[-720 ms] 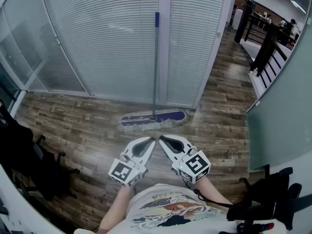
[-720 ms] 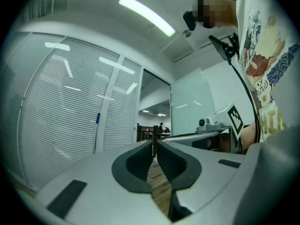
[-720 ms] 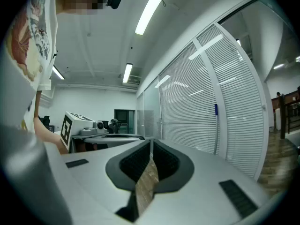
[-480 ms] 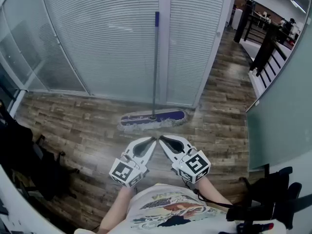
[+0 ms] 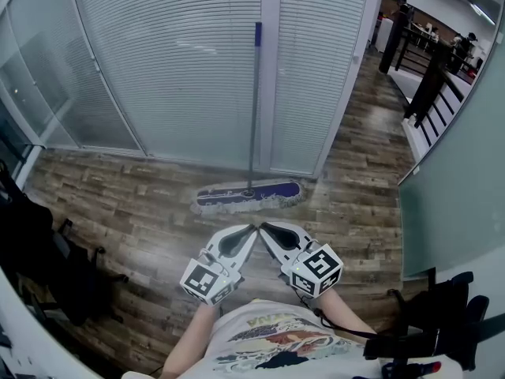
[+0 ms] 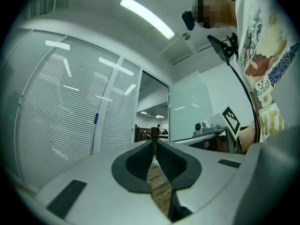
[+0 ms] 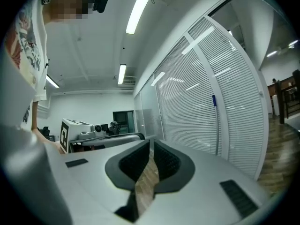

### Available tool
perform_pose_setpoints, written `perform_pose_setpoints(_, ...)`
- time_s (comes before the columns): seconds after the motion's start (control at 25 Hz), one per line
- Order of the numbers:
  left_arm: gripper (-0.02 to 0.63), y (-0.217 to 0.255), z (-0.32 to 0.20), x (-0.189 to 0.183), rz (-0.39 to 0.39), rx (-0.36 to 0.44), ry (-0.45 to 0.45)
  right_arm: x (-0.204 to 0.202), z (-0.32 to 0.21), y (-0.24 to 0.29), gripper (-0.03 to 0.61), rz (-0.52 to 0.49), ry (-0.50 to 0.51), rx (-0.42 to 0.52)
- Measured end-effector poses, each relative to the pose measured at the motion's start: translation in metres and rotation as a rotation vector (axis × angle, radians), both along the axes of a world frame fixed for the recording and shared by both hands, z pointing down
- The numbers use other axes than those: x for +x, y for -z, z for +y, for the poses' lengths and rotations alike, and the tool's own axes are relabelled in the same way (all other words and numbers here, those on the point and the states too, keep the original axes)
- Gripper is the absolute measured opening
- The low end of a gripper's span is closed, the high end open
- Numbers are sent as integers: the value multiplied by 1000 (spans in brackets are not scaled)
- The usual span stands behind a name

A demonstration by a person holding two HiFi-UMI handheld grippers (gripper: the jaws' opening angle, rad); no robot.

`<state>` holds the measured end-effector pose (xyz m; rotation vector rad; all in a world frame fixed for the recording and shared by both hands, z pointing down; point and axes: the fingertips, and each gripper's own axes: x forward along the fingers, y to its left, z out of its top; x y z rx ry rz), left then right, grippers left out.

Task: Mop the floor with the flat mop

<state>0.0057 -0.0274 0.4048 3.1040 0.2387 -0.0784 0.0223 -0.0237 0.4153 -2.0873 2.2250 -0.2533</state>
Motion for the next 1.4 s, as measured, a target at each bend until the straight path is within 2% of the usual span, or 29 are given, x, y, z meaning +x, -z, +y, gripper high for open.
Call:
perform_pose_setpoints(0.36, 34, -11, -12, -10, -25, -24, -1, -12, -10, -9, 38, 0, -11, -31)
perform_pose_setpoints(0.64, 34, -18, -22, 1, -55, -29, -23, 1, -21, -13, 38, -42, -32, -40)
perform_pose_setpoints(0.8, 34, -23, -28, 22, -72, -10, -23, 24, -31, -20, 38, -64, -29, -32)
perform_pose_setpoints(1.08, 35, -22, -79, 57, -95, -20, 20, 61, -84, -19, 38, -80, 25, -12)
perform_pose_setpoints(1.4, 35, -23, -132, 142, -117, -12, 53, 146, -137, -20, 38, -88, 48, -3)
